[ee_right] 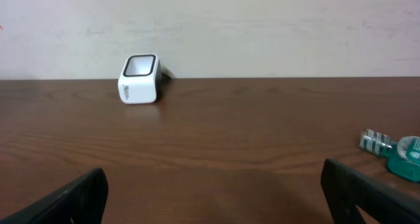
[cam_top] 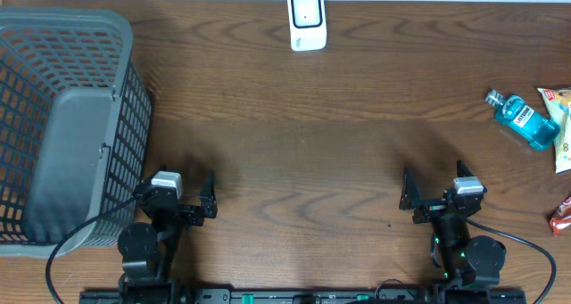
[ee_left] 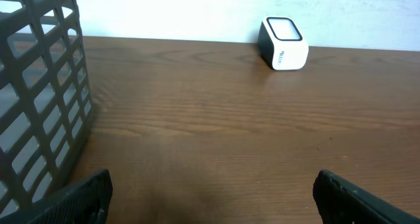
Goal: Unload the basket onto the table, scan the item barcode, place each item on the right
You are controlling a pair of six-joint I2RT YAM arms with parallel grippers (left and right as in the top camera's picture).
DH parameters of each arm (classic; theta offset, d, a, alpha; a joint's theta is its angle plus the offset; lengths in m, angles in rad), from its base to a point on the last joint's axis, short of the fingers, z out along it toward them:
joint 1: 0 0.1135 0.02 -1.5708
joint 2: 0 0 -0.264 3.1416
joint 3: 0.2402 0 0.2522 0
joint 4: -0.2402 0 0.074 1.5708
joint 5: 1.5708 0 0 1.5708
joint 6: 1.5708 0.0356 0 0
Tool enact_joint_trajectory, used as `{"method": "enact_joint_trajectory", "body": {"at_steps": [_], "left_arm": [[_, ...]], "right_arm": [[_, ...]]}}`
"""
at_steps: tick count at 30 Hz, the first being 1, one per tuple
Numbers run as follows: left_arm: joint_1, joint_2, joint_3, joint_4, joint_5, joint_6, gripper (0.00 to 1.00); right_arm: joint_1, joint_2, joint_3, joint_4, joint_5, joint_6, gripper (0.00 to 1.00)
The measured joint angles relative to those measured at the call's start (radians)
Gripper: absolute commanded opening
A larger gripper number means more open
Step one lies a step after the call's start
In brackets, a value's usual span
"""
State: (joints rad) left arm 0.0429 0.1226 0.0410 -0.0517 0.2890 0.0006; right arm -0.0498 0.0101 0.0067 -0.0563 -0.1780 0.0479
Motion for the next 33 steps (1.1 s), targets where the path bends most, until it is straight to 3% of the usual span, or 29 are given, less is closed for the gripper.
{"method": "enact_joint_trajectory", "body": {"at_steps": [27, 33], "left_arm": [[0.000, -0.016, 0.000, 0.000, -0.009, 0.000, 0.98], [0.000, -0.081, -0.006, 0.006, -0.103, -0.060, 0.98]], "right_arm": [[0.000, 0.000, 0.000, 0.000, 0.001, 0.000, 0.99], [0.000, 0.000, 0.000, 0.000, 0.003, 0.000, 0.99]]}}
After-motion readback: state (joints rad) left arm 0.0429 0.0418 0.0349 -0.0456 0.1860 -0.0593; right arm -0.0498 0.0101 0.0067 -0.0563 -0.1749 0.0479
